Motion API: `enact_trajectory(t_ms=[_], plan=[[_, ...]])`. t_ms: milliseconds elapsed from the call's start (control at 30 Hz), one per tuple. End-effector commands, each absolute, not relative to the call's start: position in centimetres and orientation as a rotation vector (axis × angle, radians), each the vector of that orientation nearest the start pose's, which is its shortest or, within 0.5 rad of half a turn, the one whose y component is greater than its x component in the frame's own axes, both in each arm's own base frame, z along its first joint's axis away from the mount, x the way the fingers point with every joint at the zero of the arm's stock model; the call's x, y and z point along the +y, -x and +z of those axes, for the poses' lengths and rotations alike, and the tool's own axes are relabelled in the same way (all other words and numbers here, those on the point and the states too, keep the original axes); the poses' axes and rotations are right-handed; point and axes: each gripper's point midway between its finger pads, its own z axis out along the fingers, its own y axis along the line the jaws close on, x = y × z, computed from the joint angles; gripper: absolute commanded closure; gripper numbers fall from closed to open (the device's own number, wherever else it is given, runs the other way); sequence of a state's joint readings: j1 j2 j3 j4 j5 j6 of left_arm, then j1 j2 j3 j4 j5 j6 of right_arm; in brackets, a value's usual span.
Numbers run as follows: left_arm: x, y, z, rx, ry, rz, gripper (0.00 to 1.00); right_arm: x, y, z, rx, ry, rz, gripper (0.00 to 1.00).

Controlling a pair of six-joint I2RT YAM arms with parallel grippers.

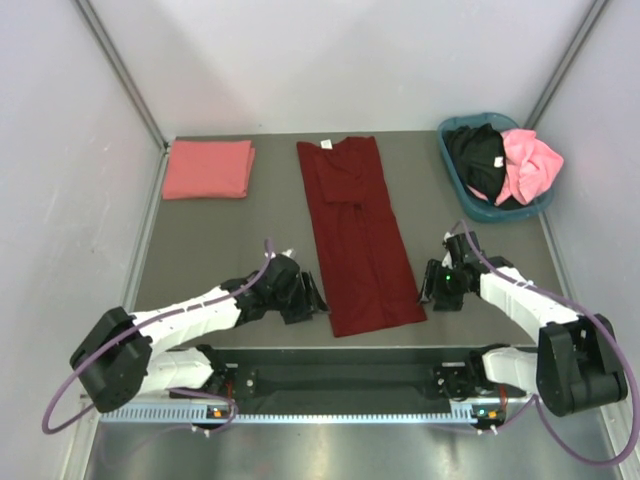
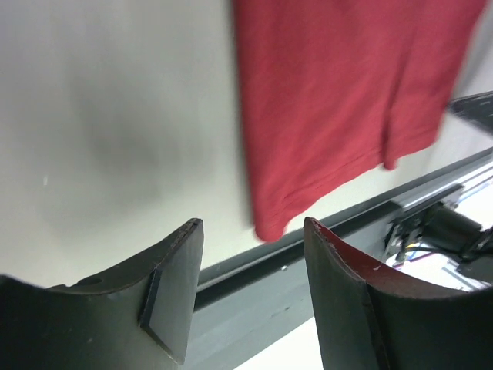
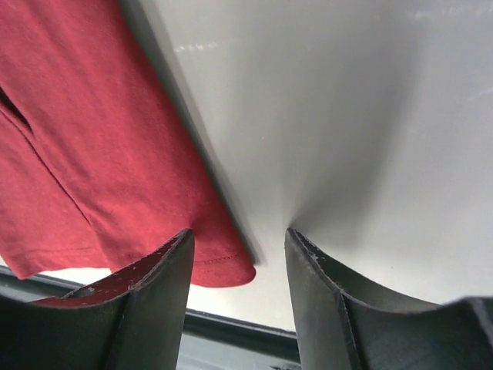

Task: Fold and stack the t-shirts
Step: Fold the tshirt

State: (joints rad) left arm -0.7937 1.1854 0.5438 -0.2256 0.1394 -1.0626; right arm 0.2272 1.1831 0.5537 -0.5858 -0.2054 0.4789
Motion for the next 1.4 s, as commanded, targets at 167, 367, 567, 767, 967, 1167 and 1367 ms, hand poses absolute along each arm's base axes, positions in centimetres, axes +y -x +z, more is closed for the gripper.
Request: enact_trajectory(t_ms=[167, 367, 567, 767, 967, 1167, 1367], plan=[[-27.7, -15.0, 5.8, 2.667, 0.427, -0.973, 0.4, 10.8, -18.1, 1.9, 2.82, -0.335, 0.491, 0.51], [-28.6, -14.2, 4.7, 2.674, 0.511, -0.995, 0.4, 11.1, -17.1, 1.2, 2.835, -0.335, 0.493, 0.57], [-28.8, -13.7, 2.6, 2.735, 0.518, -0.908, 0.4, 10.8, -16.2, 1.0, 2.821, -0.37, 0.464, 0.57], [-27.8, -13.2, 1.4, 2.738, 0.58, -0.854, 0.44, 10.4, -16.0, 0.8, 2.831, -0.394, 0.423, 0.57], [-27.6, -12.6, 1.6, 2.755, 0.577, -0.836, 0.54, 10.1, -16.1, 1.1, 2.822, -0.404, 0.4, 0.6], [-26.9, -12.9, 1.4, 2.727, 0.603, -0.792, 0.69, 9.7, -15.6, 0.9, 2.836, -0.418, 0.363, 0.66], [-27.1, -13.3, 2.0, 2.7, 0.594, -0.808, 1.0, 10.4, -15.4, 1.1, 2.828, -0.406, 0.405, 0.8]])
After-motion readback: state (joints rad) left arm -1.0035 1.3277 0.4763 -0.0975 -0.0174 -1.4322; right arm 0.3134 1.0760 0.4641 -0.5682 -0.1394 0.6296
